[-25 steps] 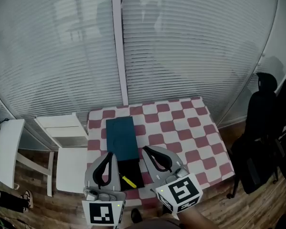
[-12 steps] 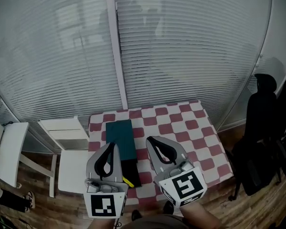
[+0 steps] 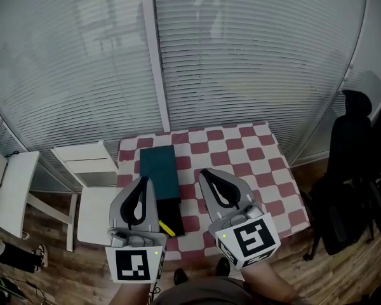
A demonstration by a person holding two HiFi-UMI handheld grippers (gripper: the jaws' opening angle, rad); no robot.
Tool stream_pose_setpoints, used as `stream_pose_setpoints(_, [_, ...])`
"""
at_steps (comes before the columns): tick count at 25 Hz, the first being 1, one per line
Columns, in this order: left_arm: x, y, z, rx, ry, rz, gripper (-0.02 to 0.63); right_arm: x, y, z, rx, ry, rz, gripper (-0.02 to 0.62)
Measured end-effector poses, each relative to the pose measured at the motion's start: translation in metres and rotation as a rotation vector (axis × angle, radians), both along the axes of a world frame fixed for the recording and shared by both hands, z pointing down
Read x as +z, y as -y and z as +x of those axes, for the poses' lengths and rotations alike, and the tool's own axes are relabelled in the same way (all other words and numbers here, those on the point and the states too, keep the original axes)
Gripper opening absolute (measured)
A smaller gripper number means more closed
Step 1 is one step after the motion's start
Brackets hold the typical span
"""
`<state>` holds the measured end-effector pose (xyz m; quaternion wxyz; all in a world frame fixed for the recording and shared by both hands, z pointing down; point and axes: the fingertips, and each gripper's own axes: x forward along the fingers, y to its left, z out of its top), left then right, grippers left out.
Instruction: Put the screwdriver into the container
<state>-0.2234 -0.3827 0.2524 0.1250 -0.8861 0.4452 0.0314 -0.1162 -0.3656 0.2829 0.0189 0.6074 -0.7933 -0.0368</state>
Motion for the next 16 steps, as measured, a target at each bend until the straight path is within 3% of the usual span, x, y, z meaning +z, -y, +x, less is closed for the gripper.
stream_pose_setpoints(16, [0.001, -0.012, 0.006, 0.008, 0.013, 0.003, 0.0, 0.007, -0.018, 0.01, 0.017, 0.012, -0.011, 0.023])
